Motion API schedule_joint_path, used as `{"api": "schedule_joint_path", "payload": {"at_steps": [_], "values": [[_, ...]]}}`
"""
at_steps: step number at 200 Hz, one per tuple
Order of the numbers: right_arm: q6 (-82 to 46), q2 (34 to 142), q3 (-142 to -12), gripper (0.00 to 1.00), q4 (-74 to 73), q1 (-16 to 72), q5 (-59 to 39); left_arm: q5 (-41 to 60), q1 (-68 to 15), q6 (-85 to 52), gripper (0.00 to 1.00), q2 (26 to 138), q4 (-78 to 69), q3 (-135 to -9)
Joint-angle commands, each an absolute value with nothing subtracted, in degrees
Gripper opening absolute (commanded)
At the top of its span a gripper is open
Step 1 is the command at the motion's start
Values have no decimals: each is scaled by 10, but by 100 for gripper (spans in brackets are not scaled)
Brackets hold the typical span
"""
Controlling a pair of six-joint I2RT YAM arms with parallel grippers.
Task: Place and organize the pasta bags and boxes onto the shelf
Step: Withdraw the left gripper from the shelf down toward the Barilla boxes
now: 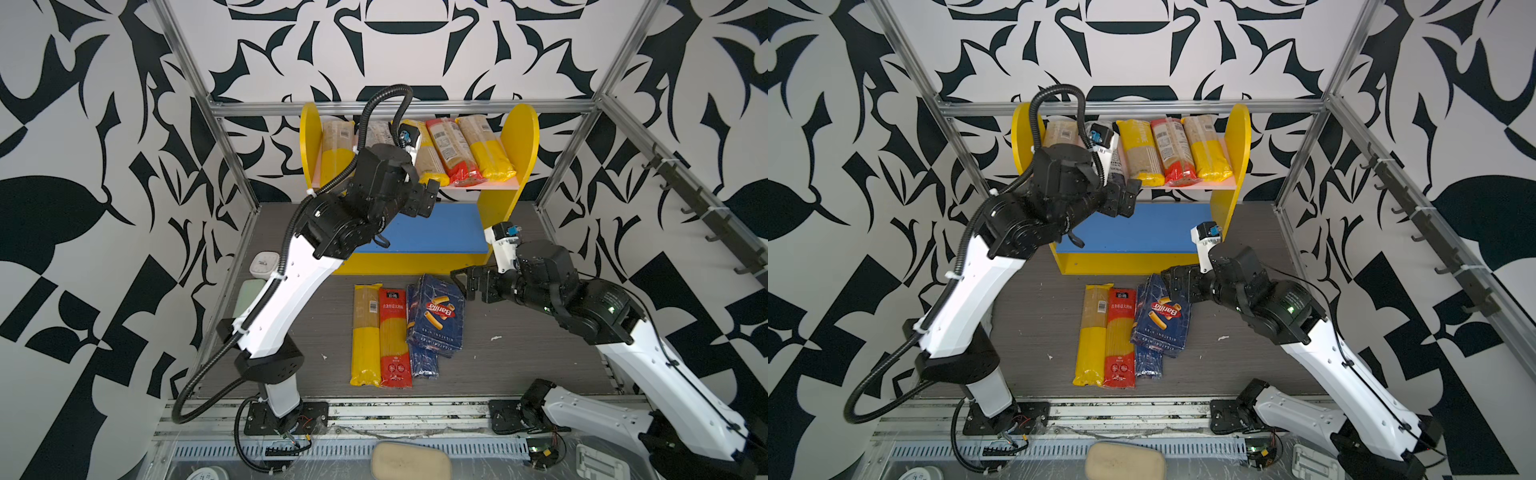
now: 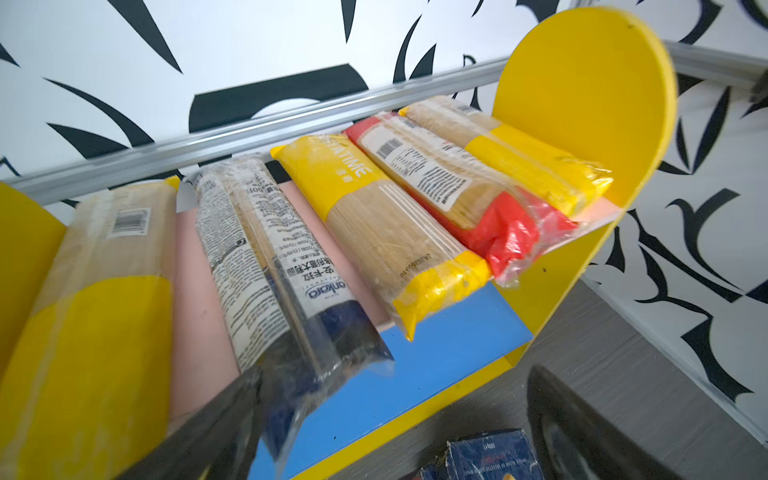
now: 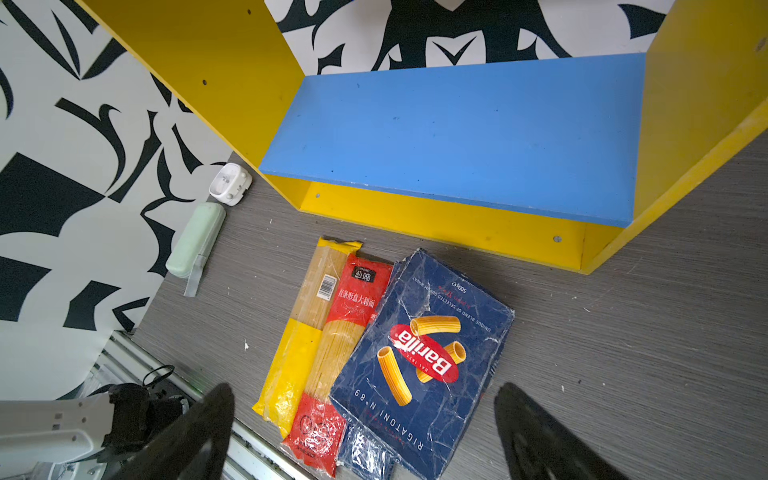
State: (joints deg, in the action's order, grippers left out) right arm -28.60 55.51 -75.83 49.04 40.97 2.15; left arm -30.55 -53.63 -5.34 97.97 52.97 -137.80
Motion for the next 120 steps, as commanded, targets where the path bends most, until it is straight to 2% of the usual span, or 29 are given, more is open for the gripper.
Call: {"api": "schedule_joint_path", "payload": {"at_steps": [1, 43, 63, 120], "values": [[-315, 528, -716, 100, 473, 412, 21, -380, -563, -78, 99, 921, 541, -1301], [-384, 476, -571, 100, 442, 412, -1, -420, -637, -245, 99, 755, 539, -996], [-418, 444, -505, 100, 425, 412, -10, -433, -675, -324, 99, 691, 548, -891], [-512, 352, -339, 100, 330, 412, -59, -377, -708, -393, 99, 680, 481, -723]]}}
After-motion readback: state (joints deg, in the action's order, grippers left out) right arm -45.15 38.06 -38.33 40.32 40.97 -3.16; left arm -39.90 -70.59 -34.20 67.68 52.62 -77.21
